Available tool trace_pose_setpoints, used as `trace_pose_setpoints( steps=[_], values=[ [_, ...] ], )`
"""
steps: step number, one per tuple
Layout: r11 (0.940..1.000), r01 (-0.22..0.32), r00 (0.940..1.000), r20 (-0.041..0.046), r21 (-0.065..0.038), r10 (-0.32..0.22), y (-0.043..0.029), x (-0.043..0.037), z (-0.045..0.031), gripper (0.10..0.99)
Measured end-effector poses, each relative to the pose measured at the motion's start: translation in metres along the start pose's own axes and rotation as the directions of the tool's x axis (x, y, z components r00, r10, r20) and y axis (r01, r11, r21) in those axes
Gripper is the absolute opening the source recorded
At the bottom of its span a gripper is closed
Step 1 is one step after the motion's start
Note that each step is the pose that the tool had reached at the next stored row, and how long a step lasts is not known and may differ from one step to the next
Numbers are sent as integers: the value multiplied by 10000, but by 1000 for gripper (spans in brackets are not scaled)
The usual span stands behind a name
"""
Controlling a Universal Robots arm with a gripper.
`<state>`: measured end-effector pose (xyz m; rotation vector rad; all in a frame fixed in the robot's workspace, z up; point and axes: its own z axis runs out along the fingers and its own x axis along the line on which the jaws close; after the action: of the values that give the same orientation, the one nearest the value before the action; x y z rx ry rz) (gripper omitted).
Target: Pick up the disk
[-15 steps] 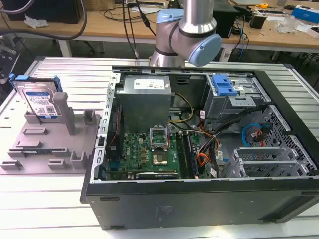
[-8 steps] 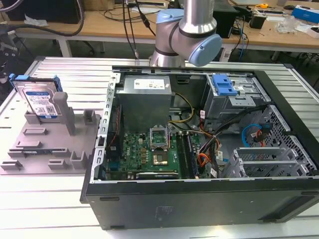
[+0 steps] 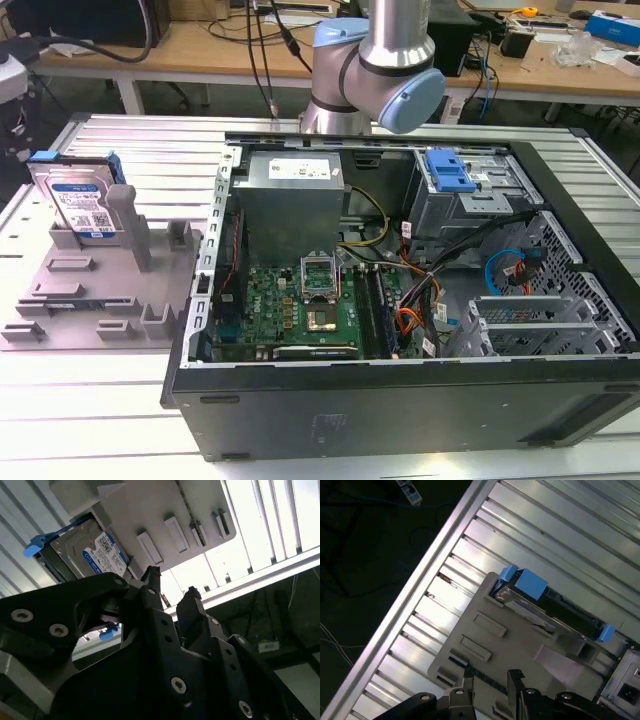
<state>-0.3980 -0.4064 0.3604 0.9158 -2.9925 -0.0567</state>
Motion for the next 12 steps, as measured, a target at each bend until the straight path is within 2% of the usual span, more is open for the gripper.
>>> trace_pose_setpoints(
  steps=[2, 3, 5, 7, 9, 10, 12],
  values=[
    [9995, 319, 9995, -16, 5, -319, -1, 0, 0, 482],
    [9972, 754, 9971, -33, 5, -754, -1, 0, 0, 482],
    [9931, 1175, 9931, -49, 3, -1175, 0, 0, 0, 482],
    [9841, 1775, 9841, -72, 1, -1775, 0, 0, 0, 482],
    [9778, 2097, 9777, -84, -2, -2097, 0, 0, 1, 490],
    [9744, 2246, 9744, -90, -3, -2246, 0, 0, 0, 557],
    [9671, 2544, 9670, -101, -6, -2544, 0, 0, 1, 557]
  ],
)
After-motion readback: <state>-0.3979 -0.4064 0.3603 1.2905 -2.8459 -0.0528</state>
